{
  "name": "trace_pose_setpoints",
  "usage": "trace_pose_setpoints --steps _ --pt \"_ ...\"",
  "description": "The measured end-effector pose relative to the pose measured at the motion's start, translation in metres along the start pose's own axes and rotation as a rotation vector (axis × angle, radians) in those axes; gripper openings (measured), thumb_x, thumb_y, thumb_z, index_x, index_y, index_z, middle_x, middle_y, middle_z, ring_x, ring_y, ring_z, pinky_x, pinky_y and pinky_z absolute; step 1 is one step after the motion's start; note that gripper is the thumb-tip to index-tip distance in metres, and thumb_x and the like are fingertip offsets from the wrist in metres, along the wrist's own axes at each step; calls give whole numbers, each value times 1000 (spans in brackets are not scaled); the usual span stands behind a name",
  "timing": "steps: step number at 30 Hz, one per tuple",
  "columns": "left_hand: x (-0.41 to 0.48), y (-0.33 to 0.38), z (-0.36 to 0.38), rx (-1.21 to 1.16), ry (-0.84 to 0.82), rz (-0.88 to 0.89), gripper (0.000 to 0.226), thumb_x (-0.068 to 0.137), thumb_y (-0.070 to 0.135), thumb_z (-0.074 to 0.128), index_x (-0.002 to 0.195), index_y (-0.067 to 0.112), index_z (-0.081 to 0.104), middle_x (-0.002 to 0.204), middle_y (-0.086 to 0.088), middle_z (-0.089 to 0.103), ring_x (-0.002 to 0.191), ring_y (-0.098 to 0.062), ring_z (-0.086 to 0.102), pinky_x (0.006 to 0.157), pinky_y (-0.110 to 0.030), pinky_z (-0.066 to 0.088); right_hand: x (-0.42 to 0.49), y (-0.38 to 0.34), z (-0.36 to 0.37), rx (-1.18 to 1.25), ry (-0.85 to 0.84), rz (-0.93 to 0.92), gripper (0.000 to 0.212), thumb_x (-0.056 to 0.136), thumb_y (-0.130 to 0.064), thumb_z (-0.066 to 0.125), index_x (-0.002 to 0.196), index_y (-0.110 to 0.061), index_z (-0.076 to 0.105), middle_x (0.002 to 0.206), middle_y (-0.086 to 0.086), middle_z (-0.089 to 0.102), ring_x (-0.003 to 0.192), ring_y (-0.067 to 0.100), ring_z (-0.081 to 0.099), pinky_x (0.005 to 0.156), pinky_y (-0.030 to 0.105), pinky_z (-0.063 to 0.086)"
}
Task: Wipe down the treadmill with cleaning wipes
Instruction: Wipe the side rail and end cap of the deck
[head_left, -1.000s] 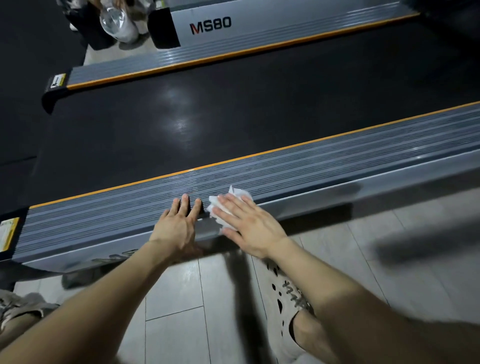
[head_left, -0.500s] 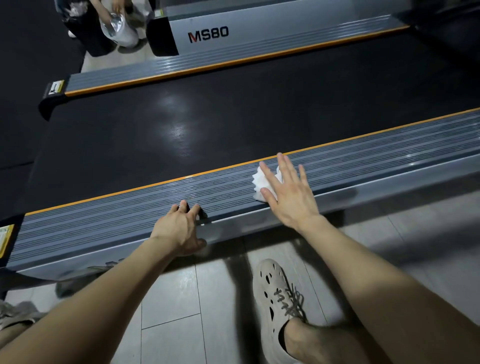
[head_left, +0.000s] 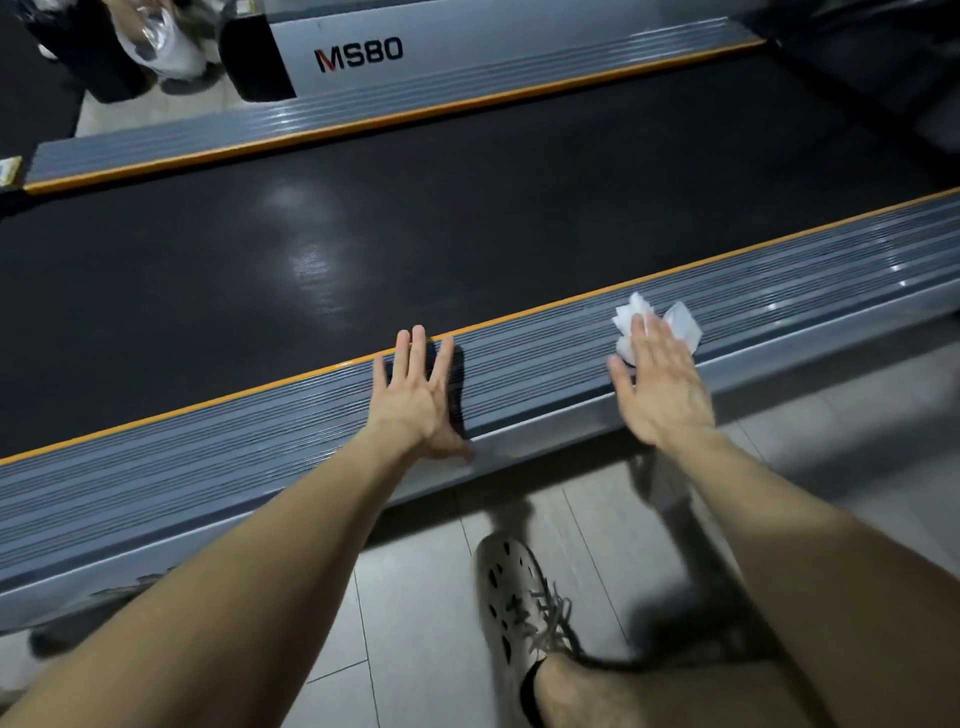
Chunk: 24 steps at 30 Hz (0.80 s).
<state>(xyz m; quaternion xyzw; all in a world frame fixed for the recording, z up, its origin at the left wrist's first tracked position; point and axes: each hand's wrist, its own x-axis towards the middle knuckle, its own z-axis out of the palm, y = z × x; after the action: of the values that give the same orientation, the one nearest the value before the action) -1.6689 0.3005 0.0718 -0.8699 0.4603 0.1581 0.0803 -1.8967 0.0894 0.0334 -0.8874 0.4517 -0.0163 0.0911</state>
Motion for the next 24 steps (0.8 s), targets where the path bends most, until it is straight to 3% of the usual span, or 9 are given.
trace_pose_setpoints --steps 2,7,9,13,14,16,19,22,24 --pt "14 5 2 -27 41 -2 173 50 101 70 165 19 -30 176 -14 -26 163 -32 -26 133 -59 -3 -6 -31 1 9 58 -50 89 104 -73 3 171 -15 9 179 10 4 165 23 -1 134 45 6" --pt "26 -8 27 -37 259 116 161 53 114 39 171 9 10 178 -14 16 166 -29 9 133 -59 6 -28 -92 5 -25 -97 -894 62 113 -47 31 169 -21 26 177 1 18 165 16 9 135 36 5" --pt "25 -12 35 -61 342 137 157 54 114 42 168 9 24 172 -12 30 162 -29 22 132 -58 12 6 -65 4 -35 -54 -792 62 113 -49 27 169 -23 26 177 -1 20 164 16 13 134 34 7" --pt "26 -12 34 -53 359 167 155 54 114 44 168 10 26 170 -11 32 161 -29 24 132 -56 13 67 -11 -11 32 -30 -75 84 104 -67 2 170 -15 17 178 11 9 165 28 7 133 48 10" --pt "26 -12 34 -52 356 164 155 54 114 43 168 10 26 170 -11 31 161 -29 24 132 -56 13 65 -27 -10 70 -22 -77 80 107 -64 11 169 -14 18 178 12 9 165 29 6 134 47 7" --pt "25 -13 35 -53 338 162 156 55 113 45 167 7 26 171 -11 31 161 -29 25 132 -56 13 44 -81 2 103 41 -444 69 110 -50 31 166 -9 31 174 14 24 162 33 20 134 45 11" --pt "24 -13 36 -46 341 165 153 59 110 48 166 3 27 171 -12 32 161 -29 27 132 -56 14 8 -130 12 54 -109 -870 66 111 -50 28 168 -17 27 178 3 18 165 19 9 134 43 11" --pt "24 -13 34 -28 335 150 159 57 114 45 167 1 25 173 -14 29 162 -29 24 133 -55 13 48 -72 1 6 45 -764 57 112 -42 35 165 -21 33 175 4 24 162 31 16 133 49 15" --pt "24 -14 34 -22 336 147 159 57 115 43 168 2 24 174 -13 28 163 -29 23 133 -55 12 85 -4 -13 -23 136 -374 60 110 -49 27 161 -19 33 171 12 31 157 43 25 130 57 18"
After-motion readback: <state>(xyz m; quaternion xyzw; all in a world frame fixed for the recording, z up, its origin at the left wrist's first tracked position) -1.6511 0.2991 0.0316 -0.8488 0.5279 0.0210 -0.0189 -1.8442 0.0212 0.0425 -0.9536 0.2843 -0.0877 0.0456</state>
